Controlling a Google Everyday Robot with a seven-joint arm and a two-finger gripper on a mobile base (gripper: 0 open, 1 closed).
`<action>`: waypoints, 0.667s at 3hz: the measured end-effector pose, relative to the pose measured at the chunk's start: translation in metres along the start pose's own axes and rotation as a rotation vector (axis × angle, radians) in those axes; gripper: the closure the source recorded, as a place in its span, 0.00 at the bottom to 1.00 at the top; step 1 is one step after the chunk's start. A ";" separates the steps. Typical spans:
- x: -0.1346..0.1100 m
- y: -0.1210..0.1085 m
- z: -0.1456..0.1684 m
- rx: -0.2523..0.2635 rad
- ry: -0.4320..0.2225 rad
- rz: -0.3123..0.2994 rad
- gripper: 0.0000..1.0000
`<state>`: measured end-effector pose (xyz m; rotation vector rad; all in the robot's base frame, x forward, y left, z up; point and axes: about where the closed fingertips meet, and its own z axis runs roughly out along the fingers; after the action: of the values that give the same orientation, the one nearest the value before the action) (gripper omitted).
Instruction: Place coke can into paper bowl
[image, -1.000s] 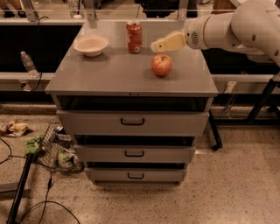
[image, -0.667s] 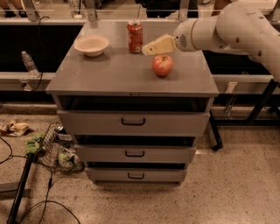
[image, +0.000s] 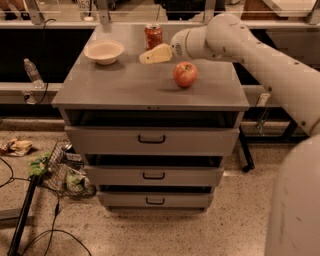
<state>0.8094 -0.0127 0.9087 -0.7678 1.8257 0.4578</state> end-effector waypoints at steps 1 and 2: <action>-0.016 -0.008 0.047 -0.018 -0.038 0.008 0.00; -0.027 -0.024 0.069 0.000 -0.069 0.002 0.00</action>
Offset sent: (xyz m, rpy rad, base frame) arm 0.0888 0.0416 0.0119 0.0683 -0.0781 0.0148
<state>0.8799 0.0211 0.9089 -0.7417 1.7619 0.4804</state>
